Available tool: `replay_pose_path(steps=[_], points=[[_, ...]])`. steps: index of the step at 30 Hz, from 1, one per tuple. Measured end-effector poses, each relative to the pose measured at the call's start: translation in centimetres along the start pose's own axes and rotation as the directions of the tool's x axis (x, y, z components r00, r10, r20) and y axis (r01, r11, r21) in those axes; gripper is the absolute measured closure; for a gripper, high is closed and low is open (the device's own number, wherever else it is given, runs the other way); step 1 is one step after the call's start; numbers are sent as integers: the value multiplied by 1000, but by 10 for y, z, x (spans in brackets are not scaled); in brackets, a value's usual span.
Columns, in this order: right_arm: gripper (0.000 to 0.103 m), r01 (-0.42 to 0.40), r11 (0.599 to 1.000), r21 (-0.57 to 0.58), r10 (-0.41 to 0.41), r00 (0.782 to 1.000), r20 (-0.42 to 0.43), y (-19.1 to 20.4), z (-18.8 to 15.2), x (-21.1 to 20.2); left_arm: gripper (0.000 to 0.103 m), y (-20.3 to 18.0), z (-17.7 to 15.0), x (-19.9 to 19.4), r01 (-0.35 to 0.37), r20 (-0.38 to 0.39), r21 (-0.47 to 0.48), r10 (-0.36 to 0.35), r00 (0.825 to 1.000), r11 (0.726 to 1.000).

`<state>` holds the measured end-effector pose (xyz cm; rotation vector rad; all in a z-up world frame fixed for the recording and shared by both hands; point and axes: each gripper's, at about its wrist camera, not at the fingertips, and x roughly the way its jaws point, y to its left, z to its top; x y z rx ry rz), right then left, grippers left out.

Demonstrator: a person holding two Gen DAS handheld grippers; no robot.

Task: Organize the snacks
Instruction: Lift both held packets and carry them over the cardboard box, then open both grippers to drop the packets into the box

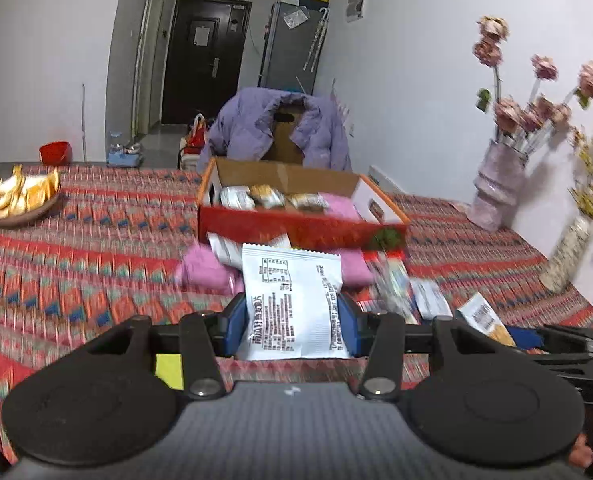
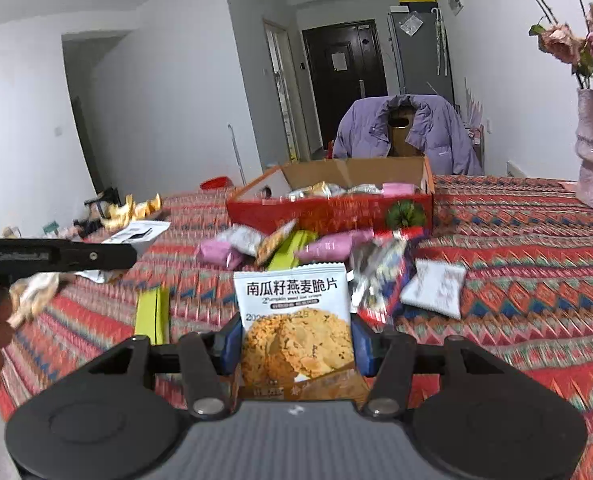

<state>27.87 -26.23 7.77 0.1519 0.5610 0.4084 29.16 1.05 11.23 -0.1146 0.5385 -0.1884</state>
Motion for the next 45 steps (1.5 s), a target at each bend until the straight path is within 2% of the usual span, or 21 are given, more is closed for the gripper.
replay_pose_path(steps=[4, 8, 11, 13, 15, 18, 20, 23, 24, 25, 26, 27, 28, 30, 35, 41, 45], points=[[50, -29, 999, 20, 28, 999, 22, -12, 51, 36, 55, 18, 57, 46, 35, -2, 0, -35, 999, 999], [50, -32, 999, 16, 31, 999, 27, -24, 110, 95, 55, 32, 110, 108, 14, -14, 20, -14, 1000, 1000], [50, -80, 985, 152, 85, 996, -26, -43, 148, 164, 54, 43, 141, 166, 10, -35, 14, -9, 999, 1000], [50, -87, 971, 224, 104, 992, -64, -53, 164, 207, 54, 48, 151, 202, -9, -55, 22, 10, 998, 1000], [50, -50, 969, 242, 76, 992, -102, -57, 176, 248, 54, 54, 157, 239, -33, -77, 38, 36, 996, 999], [50, 12, 968, 251, 32, 985, -171, -61, 184, 305, 54, 67, 161, 282, -48, -133, 12, 49, 990, 999], [50, 31, 967, 252, 23, 978, -207, -60, 182, 332, 54, 79, 160, 300, -37, -164, -15, 34, 986, 999], [48, 54, 971, 234, 1, 973, -230, -56, 180, 357, 52, 84, 159, 321, -55, -179, 8, 56, 982, 998], [46, 74, 970, 233, -17, 971, -237, -56, 179, 366, 50, 86, 159, 325, -75, -179, 18, 77, 981, 997], [40, 91, 968, 233, -32, 968, -247, -59, 177, 372, 47, 88, 160, 327, -80, -178, 21, 83, 981, 997], [35, 110, 965, 238, -45, 964, -262, -60, 176, 378, 38, 93, 160, 329, -68, -179, 5, 68, 981, 998], [30, 118, 962, 247, -48, 961, -271, -60, 177, 379, 34, 96, 160, 329, -50, -182, -17, 46, 982, 999], [29, 110, 959, 261, -37, 962, -269, -63, 175, 380, 33, 100, 160, 328, -29, -184, -34, 23, 983, 999], [29, 85, 956, 282, -10, 967, -256, -65, 172, 378, 32, 100, 159, 325, -18, -190, -23, 13, 982, 1000], [29, 97, 969, 228, -40, 969, -242, -65, 177, 358, 31, 94, 160, 311, -22, -190, 19, 25, 981, 1000], [28, 148, 979, 137, -111, 963, -245, -77, 194, 312, 25, 83, 162, 277, -61, -200, 81, 76, 977, 995], [22, 200, 974, 108, -169, 954, -246, -93, 198, 271, 24, 72, 158, 250, -77, -219, 114, 101, 971, 990]])
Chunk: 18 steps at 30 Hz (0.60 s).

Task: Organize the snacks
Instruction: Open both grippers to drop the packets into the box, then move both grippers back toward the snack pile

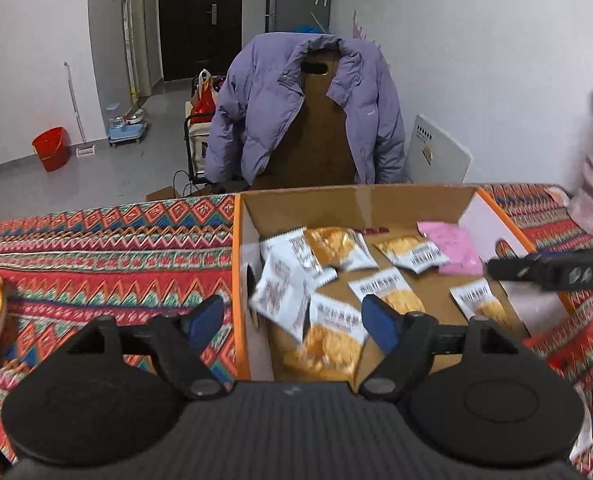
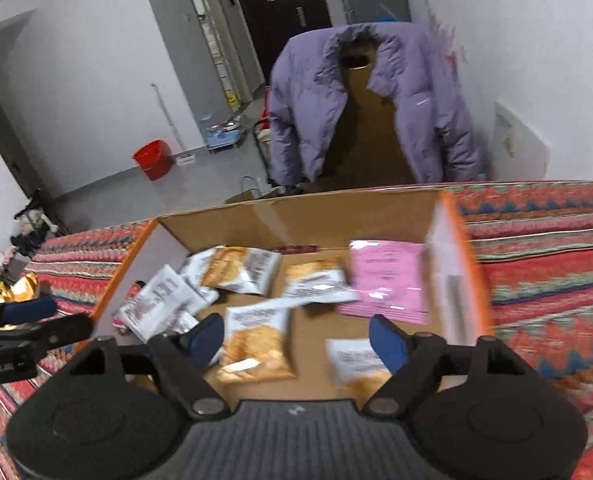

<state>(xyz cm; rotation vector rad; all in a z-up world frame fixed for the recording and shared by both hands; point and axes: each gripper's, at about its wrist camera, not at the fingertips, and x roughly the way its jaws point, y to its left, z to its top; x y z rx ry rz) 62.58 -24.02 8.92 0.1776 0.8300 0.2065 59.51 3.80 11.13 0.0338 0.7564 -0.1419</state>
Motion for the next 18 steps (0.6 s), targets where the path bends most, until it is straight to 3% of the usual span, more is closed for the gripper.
replay_pose_path(steps=[4, 9, 18], points=[[17, 51, 999, -11, -51, 999, 2, -18, -12, -42, 20, -9, -12, -30, -3, 1, -4, 3, 1000, 1000], [15, 108, 992, -59, -108, 994, 0, -26, -32, -83, 7, -25, -32, -66, -24, -3, 29, 24, 1000, 999], [15, 98, 992, -78, -96, 995, 23, -22, -66, -133, 2, -44, -66, -118, -25, 20, 33, 24, 1000, 999]])
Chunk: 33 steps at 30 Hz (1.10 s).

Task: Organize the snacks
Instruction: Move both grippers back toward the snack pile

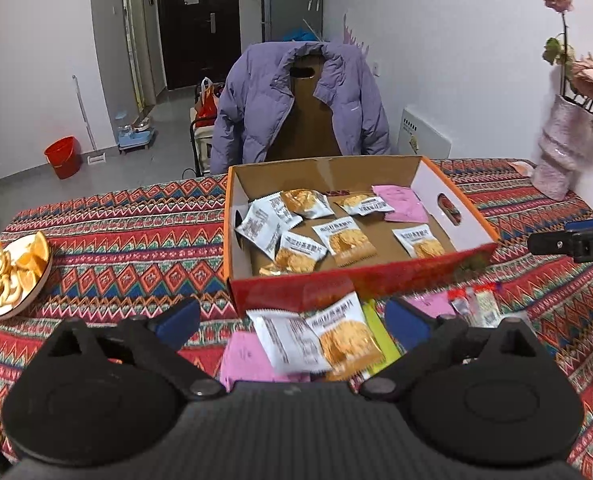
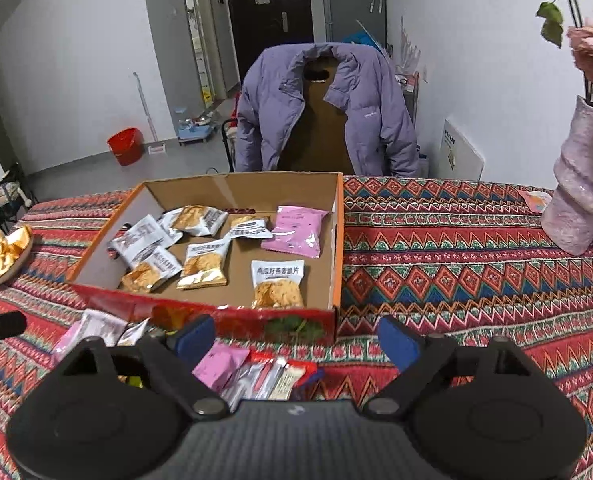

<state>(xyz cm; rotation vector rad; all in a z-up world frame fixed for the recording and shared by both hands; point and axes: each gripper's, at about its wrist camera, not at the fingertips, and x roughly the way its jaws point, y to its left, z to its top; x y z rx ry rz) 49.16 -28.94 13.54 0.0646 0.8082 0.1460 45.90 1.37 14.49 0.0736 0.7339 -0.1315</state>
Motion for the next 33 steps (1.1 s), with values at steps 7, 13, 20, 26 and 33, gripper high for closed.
replay_pose_path(steps=[7, 13, 20, 26, 33], points=[[4, 10, 999, -46, -5, 995, 95, 3, -46, -53, 0, -7, -47, -44, -12, 61, -24, 13, 998, 1000], [3, 9, 996, -91, 9, 979, 203, 8, -120, -105, 0, -15, -118, -98, 0, 149, -38, 5, 989, 999], [0, 20, 990, -139, 24, 951, 309, 19, -235, -162, 0, -34, -215, -157, -5, 226, -5, 6, 974, 1000], [0, 57, 989, -138, -14, 954, 300, 24, -307, -187, 0, -45, -268, -183, -15, 216, 23, 10, 976, 1000], [0, 55, 992, -118, -17, 954, 300, 19, -320, -192, 0, -52, -266, -191, -66, 277, 38, 53, 959, 997]])
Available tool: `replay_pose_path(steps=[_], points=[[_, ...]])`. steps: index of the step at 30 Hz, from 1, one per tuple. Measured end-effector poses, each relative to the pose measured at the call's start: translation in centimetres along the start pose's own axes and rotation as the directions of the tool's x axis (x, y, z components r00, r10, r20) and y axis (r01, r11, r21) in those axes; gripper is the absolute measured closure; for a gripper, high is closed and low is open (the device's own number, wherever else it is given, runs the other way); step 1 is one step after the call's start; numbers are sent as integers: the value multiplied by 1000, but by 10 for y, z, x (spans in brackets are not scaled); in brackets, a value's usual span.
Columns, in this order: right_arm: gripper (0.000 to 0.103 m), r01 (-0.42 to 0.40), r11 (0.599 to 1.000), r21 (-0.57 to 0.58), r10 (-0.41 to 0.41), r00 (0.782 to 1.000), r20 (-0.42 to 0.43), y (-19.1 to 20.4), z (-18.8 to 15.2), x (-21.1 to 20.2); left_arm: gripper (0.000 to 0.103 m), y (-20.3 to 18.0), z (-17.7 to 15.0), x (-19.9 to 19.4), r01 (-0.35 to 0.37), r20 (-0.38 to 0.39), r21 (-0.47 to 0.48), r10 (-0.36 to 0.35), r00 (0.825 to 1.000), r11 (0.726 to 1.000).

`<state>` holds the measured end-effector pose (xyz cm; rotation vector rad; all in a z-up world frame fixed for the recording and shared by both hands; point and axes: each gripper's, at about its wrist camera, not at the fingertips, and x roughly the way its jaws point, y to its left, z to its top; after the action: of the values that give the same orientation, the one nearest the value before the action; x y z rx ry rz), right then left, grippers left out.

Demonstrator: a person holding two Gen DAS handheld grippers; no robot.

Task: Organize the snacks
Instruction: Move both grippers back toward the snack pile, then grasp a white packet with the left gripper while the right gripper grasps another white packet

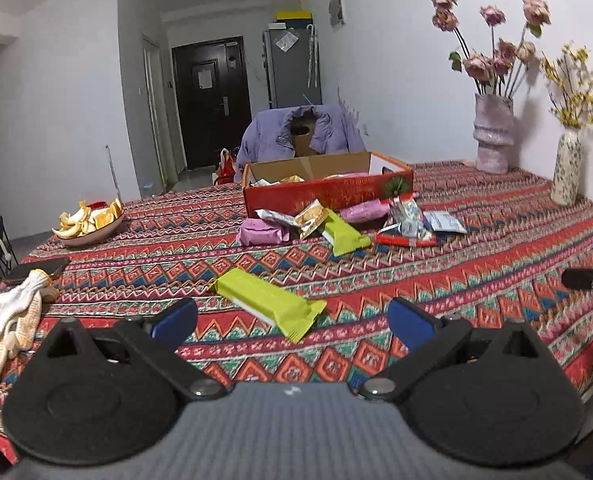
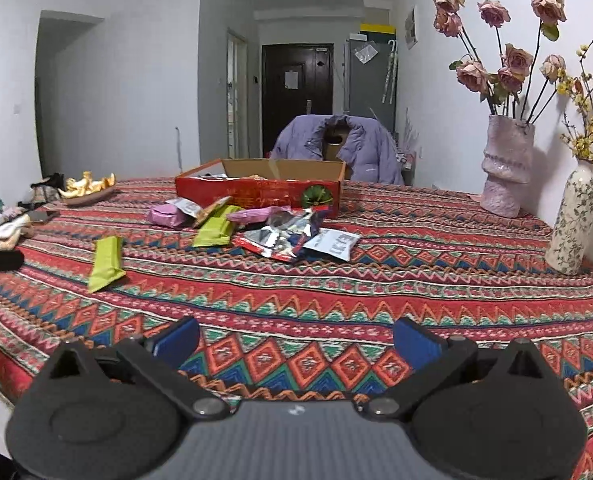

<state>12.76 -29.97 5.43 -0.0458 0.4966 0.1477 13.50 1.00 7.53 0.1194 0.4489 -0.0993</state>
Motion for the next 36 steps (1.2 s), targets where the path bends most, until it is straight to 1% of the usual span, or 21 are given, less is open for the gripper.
replay_pose_path(steps=[2, 6, 11, 14, 16, 19, 21, 22, 23, 24, 26, 29, 30, 31, 32, 33, 36], points=[[0, 15, 1000, -5, -15, 1000, 5, 0, 4, 4, 0, 2, 4, 6, 15, -11, -22, -15, 1000, 1000], [0, -2, 1000, 10, 2, 1000, 1, -5, 9, 17, 0, 3, 9, 23, -4, -31, -28, 3, 1000, 1000], [1, -17, 1000, 13, 17, 999, -34, -10, 15, 42, 0, 0, 19, 54, -5, -66, -50, 2, 998, 999], [2, -10, 1000, 22, 11, 998, -55, -17, 24, 61, 0, -2, 29, 78, -17, -76, -87, 10, 997, 996], [8, 2, 999, 46, 1, 998, -68, -24, 33, 74, 0, -3, 37, 96, 7, -83, -111, -16, 996, 994], [9, -15, 996, 93, 22, 997, -76, -38, 50, 96, 0, -6, 52, 126, 52, -84, -134, -63, 994, 990], [12, -29, 993, 116, 39, 996, -77, -47, 63, 115, 3, -8, 64, 148, 65, -71, -131, -74, 995, 989], [13, -32, 992, 120, 41, 996, -80, -50, 68, 124, 4, -8, 70, 158, 61, -68, -125, -70, 995, 990], [14, -34, 992, 119, 44, 996, -81, -53, 74, 135, 9, -8, 77, 172, 53, -61, -118, -61, 996, 992], [16, -33, 993, 117, 43, 996, -84, -55, 79, 144, 15, -6, 83, 184, 40, -60, -114, -47, 997, 993], [21, -19, 994, 108, 29, 995, -91, -58, 89, 167, 20, -2, 94, 213, 3, -71, -109, -11, 997, 994], [22, -8, 994, 111, 20, 994, -110, -63, 96, 199, 20, 3, 101, 259, -44, -108, -75, 36, 994, 996], [25, -6, 993, 121, 21, 992, -127, -66, 97, 212, 20, 4, 102, 272, -59, -111, -52, 53, 992, 997], [27, -5, 992, 126, 22, 990, -139, -67, 98, 222, 20, 5, 102, 286, -83, -121, -31, 78, 990, 996], [28, -8, 992, 128, 27, 988, -149, -68, 97, 232, 20, 6, 102, 298, -92, -129, -13, 89, 988, 996], [30, -7, 991, 133, 29, 986, -166, -69, 97, 244, 20, 7, 102, 309, -97, -142, 2, 97, 985, 995], [31, -11, 987, 158, 41, 981, -190, -67, 94, 268, 20, 8, 102, 335, -73, -167, 42, 79, 983, 996]])
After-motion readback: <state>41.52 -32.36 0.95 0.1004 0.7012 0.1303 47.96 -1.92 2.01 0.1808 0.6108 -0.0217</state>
